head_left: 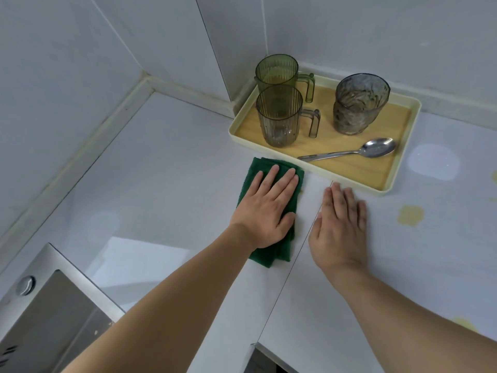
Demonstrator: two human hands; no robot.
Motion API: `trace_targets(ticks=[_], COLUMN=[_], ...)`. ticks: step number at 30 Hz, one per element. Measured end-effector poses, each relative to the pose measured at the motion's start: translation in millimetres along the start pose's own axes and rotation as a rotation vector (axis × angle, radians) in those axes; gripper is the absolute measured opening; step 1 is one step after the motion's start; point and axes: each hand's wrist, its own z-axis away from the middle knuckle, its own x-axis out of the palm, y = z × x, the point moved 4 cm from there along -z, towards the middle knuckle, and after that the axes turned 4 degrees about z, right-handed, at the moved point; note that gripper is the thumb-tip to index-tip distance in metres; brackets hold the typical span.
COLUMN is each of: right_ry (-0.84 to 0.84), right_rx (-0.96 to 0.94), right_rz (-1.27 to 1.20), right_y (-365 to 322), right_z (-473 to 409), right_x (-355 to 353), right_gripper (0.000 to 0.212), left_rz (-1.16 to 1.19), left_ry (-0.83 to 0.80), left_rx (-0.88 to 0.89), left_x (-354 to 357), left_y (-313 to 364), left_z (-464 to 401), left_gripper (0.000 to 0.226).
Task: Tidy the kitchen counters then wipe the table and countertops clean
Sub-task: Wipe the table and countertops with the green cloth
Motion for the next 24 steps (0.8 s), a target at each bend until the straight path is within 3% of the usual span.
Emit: trace_targets(ticks=[13, 18, 24], right_ry=[-0.042, -0.054, -0.156], right_rx=[-0.005, -0.013, -0.104], right_rz=[-0.022, -0.051, -0.027], right_y=[-0.6, 0.8, 16.2], right_z=[1.2, 5.4, 9.5], right_x=[-1.2, -6.8, -19.1], right_gripper=[0.065, 0.057, 0.052], left_rz=[0.021, 0.019, 0.035], left_ry=[0.037, 0.044, 0.0], left_rx=[0.028, 0.006, 0.103], left_x=[1.2, 0.4, 11.2], left_y=[-2.9, -0.9, 19.0], left_z=[1.1, 4.3, 66.9], left_gripper=[0.071, 0.071, 0.071])
